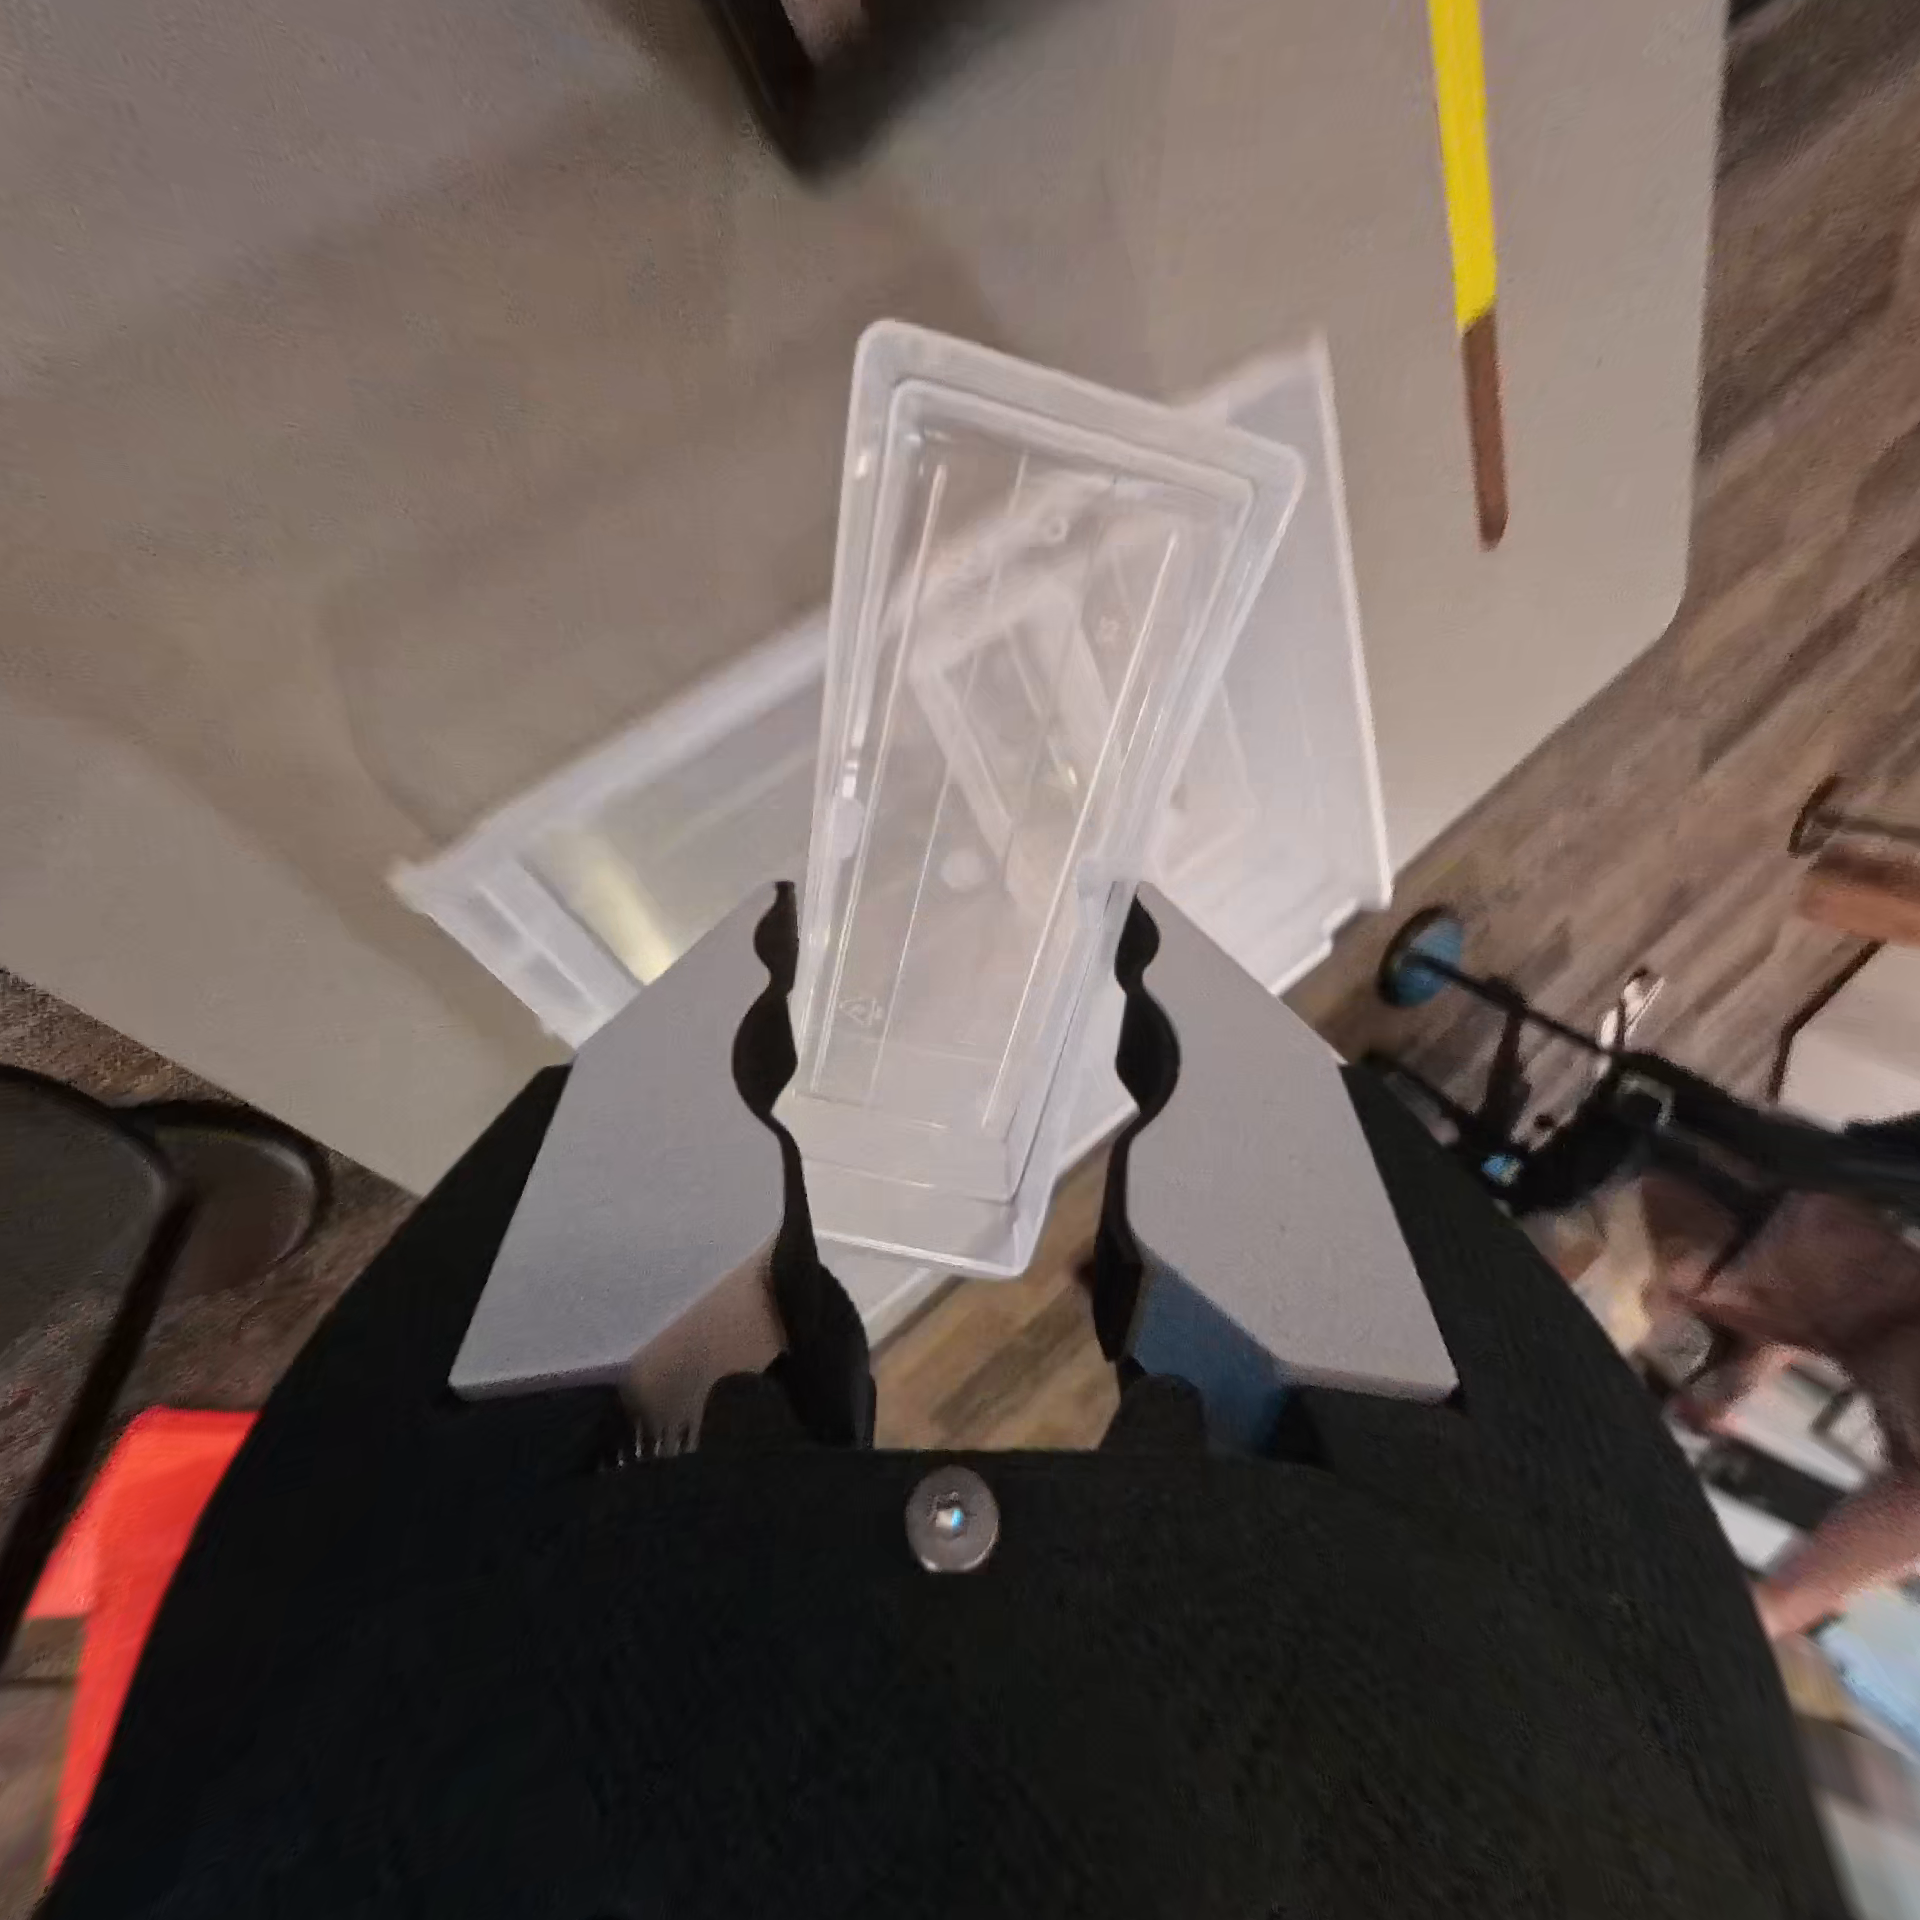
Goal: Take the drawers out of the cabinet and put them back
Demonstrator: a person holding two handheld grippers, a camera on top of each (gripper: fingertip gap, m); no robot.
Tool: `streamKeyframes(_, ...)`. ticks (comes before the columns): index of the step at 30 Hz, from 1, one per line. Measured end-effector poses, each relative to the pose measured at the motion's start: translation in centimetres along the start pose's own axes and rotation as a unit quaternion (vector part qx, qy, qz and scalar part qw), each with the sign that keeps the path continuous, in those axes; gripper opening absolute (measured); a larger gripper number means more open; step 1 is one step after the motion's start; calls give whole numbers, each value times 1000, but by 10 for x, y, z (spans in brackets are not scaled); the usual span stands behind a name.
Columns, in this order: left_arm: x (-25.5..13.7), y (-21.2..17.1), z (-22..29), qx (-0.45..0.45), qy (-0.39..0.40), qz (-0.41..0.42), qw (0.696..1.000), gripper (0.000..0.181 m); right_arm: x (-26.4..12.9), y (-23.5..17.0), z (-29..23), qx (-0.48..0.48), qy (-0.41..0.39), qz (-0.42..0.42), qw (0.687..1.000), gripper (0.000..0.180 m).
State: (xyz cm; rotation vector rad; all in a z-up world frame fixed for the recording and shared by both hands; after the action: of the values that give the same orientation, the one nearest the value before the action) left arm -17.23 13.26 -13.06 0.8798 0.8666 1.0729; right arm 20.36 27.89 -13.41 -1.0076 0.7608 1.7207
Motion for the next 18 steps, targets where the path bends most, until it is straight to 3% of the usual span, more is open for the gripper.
streamKeyframes(1,0,0,0,-2,-1,1,1000,47,10,-18,2,16,13,-14,1000,62)
streamKeyframes(4,0,0,0,-3,0,0,1000,47,52,-53,-15,51,117,-46,991,63)
streamKeyframes(11,1,1,1,4,7,0,1000,47,120,-64,-40,-103,172,-78,976,65)
streamKeyframes(15,1,1,0,3,8,0,1000,47,145,-65,-38,-213,140,-105,961,68)
streamKeyframes(18,1,1,0,3,8,0,1000,47,148,-58,-27,-212,93,-86,969,89)
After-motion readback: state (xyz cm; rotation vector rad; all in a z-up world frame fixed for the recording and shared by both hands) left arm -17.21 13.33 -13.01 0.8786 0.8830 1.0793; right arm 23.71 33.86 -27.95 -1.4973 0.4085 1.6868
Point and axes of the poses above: each gripper's, where its closed fingertips meet, x out along the fingers, y out of its top, z = x × y across the jaws, the point moved 5 cm from there along -x, back along the fingers, and after that the axes turned 9 degrees about -x, right-handed, at the moved point
